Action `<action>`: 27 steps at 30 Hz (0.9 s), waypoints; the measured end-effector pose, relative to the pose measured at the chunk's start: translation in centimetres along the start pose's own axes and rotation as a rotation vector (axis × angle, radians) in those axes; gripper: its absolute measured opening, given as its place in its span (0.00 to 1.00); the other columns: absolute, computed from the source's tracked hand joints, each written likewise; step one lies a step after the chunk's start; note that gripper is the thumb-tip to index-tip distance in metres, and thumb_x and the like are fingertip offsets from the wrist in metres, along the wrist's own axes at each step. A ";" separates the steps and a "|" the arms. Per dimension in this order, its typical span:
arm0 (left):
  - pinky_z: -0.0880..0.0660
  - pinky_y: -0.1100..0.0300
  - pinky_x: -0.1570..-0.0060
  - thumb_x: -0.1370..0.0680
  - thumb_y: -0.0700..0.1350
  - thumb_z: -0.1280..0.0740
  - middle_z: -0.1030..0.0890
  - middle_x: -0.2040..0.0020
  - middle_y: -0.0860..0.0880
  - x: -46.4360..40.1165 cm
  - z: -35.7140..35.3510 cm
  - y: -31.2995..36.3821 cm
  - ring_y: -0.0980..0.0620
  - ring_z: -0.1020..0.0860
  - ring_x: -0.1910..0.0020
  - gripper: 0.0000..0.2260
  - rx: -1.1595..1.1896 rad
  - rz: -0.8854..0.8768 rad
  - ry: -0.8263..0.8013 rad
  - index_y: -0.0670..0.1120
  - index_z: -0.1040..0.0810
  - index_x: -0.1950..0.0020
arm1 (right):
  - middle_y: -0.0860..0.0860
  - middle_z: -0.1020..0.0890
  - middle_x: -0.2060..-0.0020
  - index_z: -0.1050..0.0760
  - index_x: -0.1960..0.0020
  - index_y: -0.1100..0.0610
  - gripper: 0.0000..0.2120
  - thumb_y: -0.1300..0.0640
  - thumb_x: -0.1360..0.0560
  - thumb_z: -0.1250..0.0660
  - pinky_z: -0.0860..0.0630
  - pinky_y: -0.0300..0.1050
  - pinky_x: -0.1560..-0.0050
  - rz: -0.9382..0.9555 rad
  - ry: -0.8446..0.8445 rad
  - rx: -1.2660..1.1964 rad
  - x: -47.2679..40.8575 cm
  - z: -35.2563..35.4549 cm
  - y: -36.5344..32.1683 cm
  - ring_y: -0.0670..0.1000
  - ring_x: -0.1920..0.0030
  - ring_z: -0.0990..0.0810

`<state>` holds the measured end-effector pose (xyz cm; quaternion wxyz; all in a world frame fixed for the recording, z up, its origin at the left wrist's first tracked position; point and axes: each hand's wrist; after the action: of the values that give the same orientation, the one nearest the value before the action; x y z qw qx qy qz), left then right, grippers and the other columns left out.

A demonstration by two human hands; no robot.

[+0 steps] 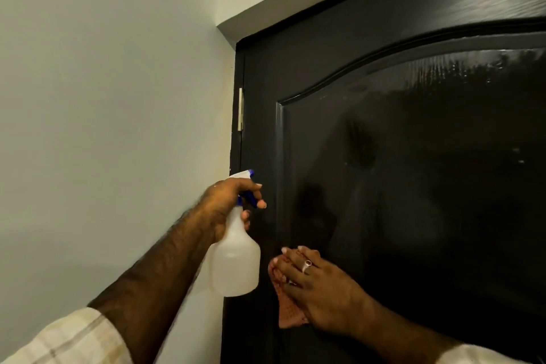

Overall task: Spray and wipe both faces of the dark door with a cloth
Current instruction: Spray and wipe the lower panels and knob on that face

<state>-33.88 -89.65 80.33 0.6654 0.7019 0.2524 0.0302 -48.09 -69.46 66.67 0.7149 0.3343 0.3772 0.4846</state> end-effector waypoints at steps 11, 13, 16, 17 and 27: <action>0.27 0.59 0.71 0.25 0.45 0.29 0.19 0.65 0.44 -8.1 -0.8 8.6 0.52 0.29 0.76 0.07 -0.012 -0.107 -0.186 0.43 0.21 0.60 | 0.59 0.27 0.31 0.14 0.38 0.47 0.30 0.38 0.26 0.48 0.36 0.62 0.33 -0.721 0.319 0.245 -5.4 19.5 26.5 0.66 0.32 0.29; 0.27 0.59 0.70 0.27 0.45 0.29 0.21 0.66 0.45 -8.5 -1.6 9.8 0.52 0.29 0.76 0.07 -0.003 -0.097 -0.222 0.44 0.21 0.62 | 0.61 0.24 0.37 0.14 0.40 0.49 0.24 0.44 0.28 0.41 0.28 0.63 0.39 -0.737 0.384 0.230 -3.3 18.8 27.9 0.68 0.38 0.25; 0.26 0.59 0.70 0.27 0.45 0.28 0.17 0.62 0.44 -9.0 -2.7 11.2 0.53 0.27 0.75 0.06 0.023 -0.127 -0.290 0.43 0.20 0.59 | 0.59 0.19 0.39 0.22 0.34 0.53 0.21 0.56 0.26 0.32 0.23 0.64 0.40 -0.781 0.637 0.085 -2.6 17.2 27.4 0.67 0.42 0.22; 0.26 0.59 0.70 0.26 0.45 0.28 0.17 0.62 0.44 -9.1 -3.1 11.7 0.53 0.27 0.75 0.06 0.023 -0.134 -0.295 0.43 0.20 0.57 | 0.58 0.17 0.41 0.24 0.33 0.54 0.21 0.58 0.26 0.30 0.22 0.64 0.41 -0.807 0.708 0.030 -3.0 17.1 26.8 0.66 0.44 0.21; 0.28 0.59 0.74 0.34 0.42 0.27 0.18 0.63 0.42 -8.8 -5.9 14.6 0.51 0.26 0.77 0.12 -0.030 -0.204 -0.297 0.40 0.19 0.52 | 0.54 0.17 0.36 0.17 0.35 0.50 0.20 0.46 0.22 0.38 0.26 0.65 0.34 -0.629 0.681 -0.022 -5.6 15.9 24.6 0.62 0.36 0.20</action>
<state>-39.17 -87.54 97.40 0.7053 0.6595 0.2207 -0.1375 -46.63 -68.98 96.46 0.6662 0.0181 0.6685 0.3303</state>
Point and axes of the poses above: each hand's wrist, its own x-axis away from the middle knuckle, its own z-axis out of the back of the hand, y = z × x
